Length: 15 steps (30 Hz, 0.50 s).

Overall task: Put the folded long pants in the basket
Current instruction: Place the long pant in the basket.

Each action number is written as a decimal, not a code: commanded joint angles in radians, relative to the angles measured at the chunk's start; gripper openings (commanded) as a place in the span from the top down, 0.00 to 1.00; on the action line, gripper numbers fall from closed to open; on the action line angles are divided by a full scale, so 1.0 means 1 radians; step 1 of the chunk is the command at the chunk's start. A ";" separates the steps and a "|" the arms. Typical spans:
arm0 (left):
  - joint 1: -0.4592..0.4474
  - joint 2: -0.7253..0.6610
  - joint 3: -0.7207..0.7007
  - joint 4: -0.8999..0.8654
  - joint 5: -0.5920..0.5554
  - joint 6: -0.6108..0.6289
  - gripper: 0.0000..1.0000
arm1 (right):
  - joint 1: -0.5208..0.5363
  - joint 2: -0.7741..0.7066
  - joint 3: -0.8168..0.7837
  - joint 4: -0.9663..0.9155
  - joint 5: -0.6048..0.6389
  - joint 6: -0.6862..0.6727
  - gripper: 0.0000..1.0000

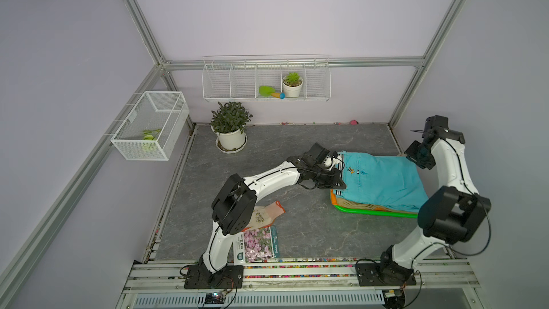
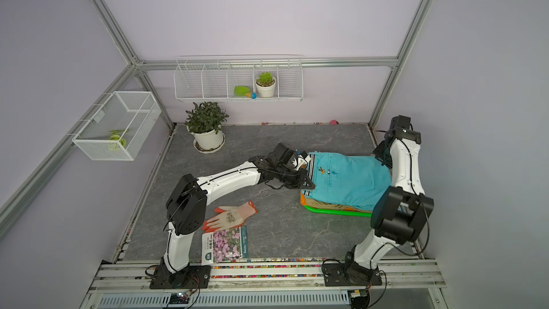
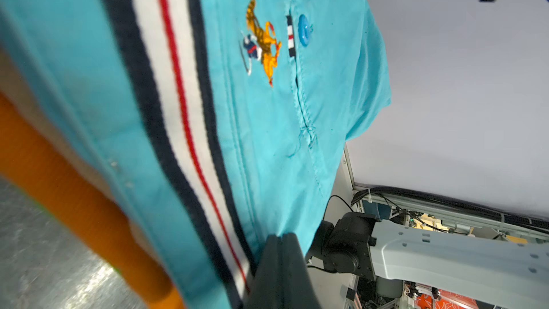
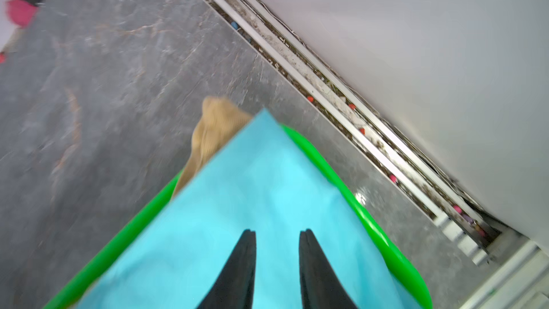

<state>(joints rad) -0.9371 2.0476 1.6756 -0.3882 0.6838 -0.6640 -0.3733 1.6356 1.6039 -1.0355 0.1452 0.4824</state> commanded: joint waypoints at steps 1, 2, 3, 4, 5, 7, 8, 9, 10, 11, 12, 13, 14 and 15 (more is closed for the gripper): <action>0.000 -0.040 0.070 -0.062 -0.003 0.049 0.98 | 0.007 -0.138 -0.116 -0.060 0.032 0.008 0.69; 0.000 -0.037 0.070 -0.059 0.000 0.048 0.98 | 0.008 -0.168 -0.160 -0.051 0.054 0.008 0.70; -0.001 -0.038 0.067 -0.053 0.003 0.046 0.98 | 0.008 -0.191 -0.209 -0.032 0.073 0.000 0.70; 0.000 -0.035 0.062 -0.048 0.004 0.044 0.99 | 0.008 -0.205 -0.248 -0.028 0.098 -0.003 0.71; 0.000 -0.034 0.058 -0.045 0.006 0.042 1.00 | 0.007 -0.214 -0.277 -0.036 0.122 -0.001 0.72; -0.002 -0.036 0.040 -0.019 0.015 0.031 1.00 | 0.008 -0.235 -0.321 -0.037 0.146 0.007 0.73; -0.002 -0.036 0.030 -0.008 0.017 0.025 1.00 | 0.007 -0.245 -0.354 -0.025 0.158 0.014 0.73; -0.002 -0.031 0.028 -0.010 0.014 0.024 1.00 | 0.009 -0.246 -0.387 -0.012 0.174 0.019 0.73; -0.002 -0.025 0.030 -0.018 0.010 0.026 1.00 | 0.007 -0.237 -0.414 -0.003 0.188 0.019 0.73; -0.002 -0.019 0.028 -0.027 0.004 0.033 1.00 | 0.007 -0.218 -0.438 -0.001 0.202 0.020 0.73; -0.002 -0.019 0.021 -0.031 -0.002 0.036 1.00 | 0.006 -0.195 -0.454 -0.005 0.222 0.035 0.73; -0.002 -0.023 0.005 -0.026 -0.008 0.034 1.00 | 0.007 -0.174 -0.457 -0.025 0.237 0.056 0.74; -0.002 -0.030 -0.014 -0.016 -0.009 0.028 1.00 | 0.007 -0.151 -0.444 -0.067 0.256 0.082 0.74; -0.002 -0.040 -0.032 -0.009 -0.009 0.024 1.00 | 0.009 -0.141 -0.439 -0.086 0.286 0.096 0.75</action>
<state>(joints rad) -0.9371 2.0346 1.6901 -0.3992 0.6846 -0.6453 -0.3668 1.4605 1.1698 -1.0576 0.3294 0.5156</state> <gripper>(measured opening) 0.041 0.257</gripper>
